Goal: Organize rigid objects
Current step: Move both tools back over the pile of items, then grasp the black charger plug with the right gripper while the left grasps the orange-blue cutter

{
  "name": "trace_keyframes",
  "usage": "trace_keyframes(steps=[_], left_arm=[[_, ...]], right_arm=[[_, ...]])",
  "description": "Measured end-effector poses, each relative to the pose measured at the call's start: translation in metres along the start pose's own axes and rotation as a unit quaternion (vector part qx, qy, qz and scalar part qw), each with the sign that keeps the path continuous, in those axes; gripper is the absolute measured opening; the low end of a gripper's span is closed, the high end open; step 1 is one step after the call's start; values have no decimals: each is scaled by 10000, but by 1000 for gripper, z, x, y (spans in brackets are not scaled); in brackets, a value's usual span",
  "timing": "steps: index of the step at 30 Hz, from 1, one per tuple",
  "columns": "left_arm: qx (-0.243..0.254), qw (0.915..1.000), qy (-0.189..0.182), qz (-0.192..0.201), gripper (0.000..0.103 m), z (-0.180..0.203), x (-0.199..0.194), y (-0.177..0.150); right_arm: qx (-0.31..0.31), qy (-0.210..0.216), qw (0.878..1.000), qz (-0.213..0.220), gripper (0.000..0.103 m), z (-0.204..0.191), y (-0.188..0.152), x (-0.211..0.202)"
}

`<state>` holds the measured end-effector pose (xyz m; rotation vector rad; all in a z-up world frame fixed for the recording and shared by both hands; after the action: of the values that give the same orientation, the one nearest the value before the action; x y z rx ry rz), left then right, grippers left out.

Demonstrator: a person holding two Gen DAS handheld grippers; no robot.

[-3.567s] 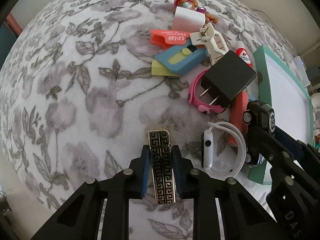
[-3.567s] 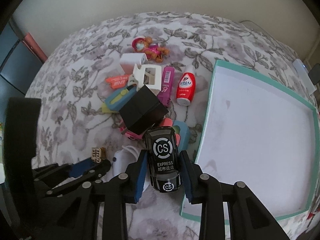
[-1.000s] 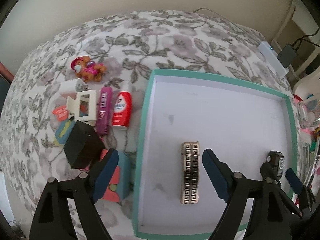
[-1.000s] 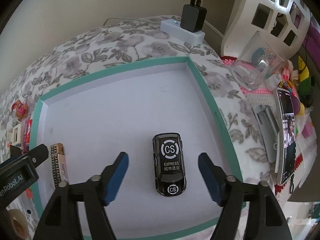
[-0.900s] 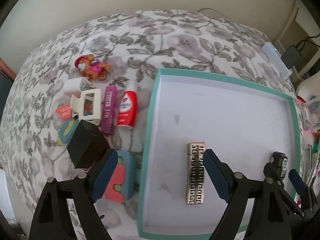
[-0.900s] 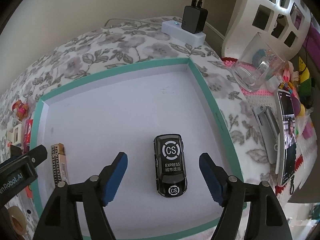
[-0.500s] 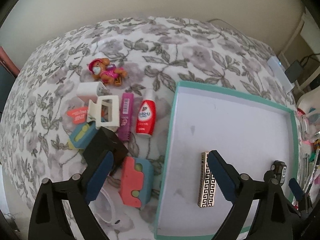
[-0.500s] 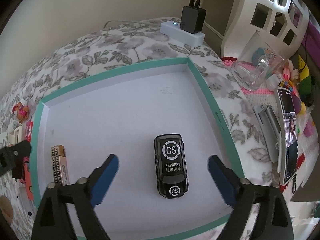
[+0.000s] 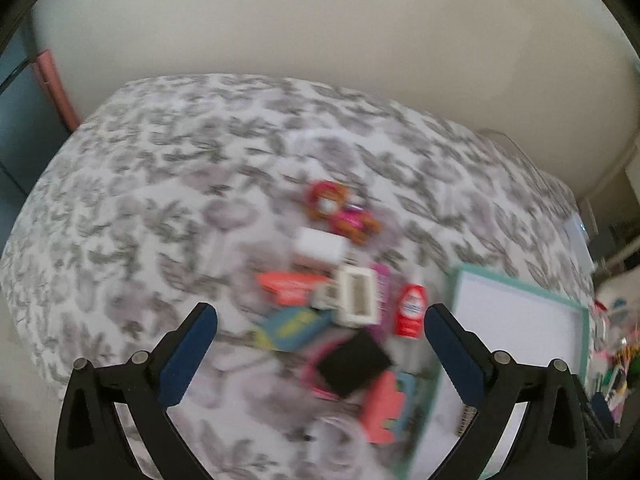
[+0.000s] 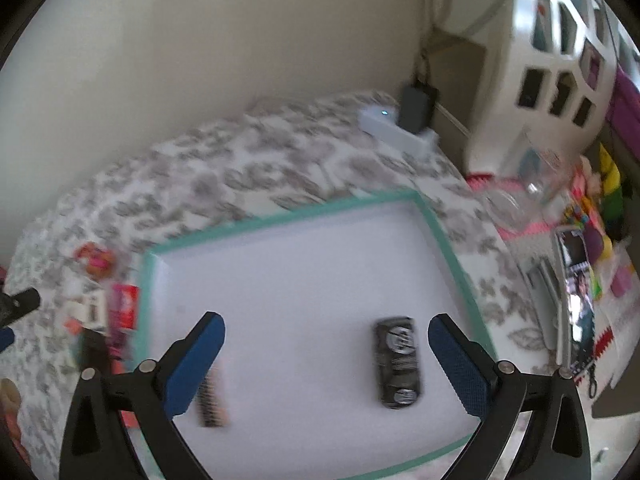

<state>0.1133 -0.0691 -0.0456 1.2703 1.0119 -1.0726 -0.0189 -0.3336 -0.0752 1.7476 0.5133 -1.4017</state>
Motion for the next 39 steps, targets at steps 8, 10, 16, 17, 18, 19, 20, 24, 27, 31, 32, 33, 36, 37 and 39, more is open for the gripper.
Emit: trace_keyframes(steps=[8,10,16,17,18,19,20,24,27,31,32,33,36,37,39], left_arm=[[-395,9978,408,-331,103,-60,8,5],[-438,9968,488,-464,103,-69,14,1],[-657,9927,381,-938,103,-88,45,-2],[-688,9920,359,-992,103,-90,49,-2],[-709,9915,343,-1031,103,-93,52,-1],[-725,9912,331,-1055,103,-95,55,0],[-741,9910,327,-1069,103,-96,57,1],[-774,9904,292,-1111,103,-100,63,6],[-798,9892,275,-1197,103,-103,71,8],[-786,9887,262,-1247,103,-104,79,12],[-785,9887,268,-1253,103,-103,81,13],[-775,9887,260,-1257,103,-102,82,14],[-706,9892,185,-1275,103,-97,87,17],[-667,9894,164,-1276,103,-95,88,18],[-578,9900,145,-1282,103,-89,90,18]], right_arm=[[-691,616,9956,-151,103,-83,-4,-8],[-910,648,9933,-278,103,-106,-9,-2],[-1455,720,9852,-548,103,-158,-26,16],[-1567,727,9832,-591,103,-167,-28,20],[-1648,745,9815,-627,103,-172,-31,22],[-1743,741,9796,-672,103,-179,-34,25],[-1802,727,9784,-708,103,-183,-36,28],[-1991,759,9730,-885,103,-199,-41,41],[-2210,677,9679,-992,103,-212,-46,51],[-2457,595,9618,-1048,96,-223,-50,58],[-2479,554,9615,-1046,92,-223,-50,60],[-2491,564,9609,-1068,91,-224,-50,61],[-2518,690,9583,-1162,85,-226,-50,64],[-2558,722,9568,-1175,83,-228,-51,65],[-2619,753,9550,-1174,79,-230,-52,65]])
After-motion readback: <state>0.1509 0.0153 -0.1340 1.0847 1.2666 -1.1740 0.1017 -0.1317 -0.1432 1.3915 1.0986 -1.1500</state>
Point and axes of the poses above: each gripper's, at about its wrist camera, not at the fingertips, and x roughly the way its jaws point, z to its right, y to its top, the point moved 4 cm from there along x, roughly the way its jaws point, and after that the axes turned 15 degrees about -z, right-handed, at the moved point
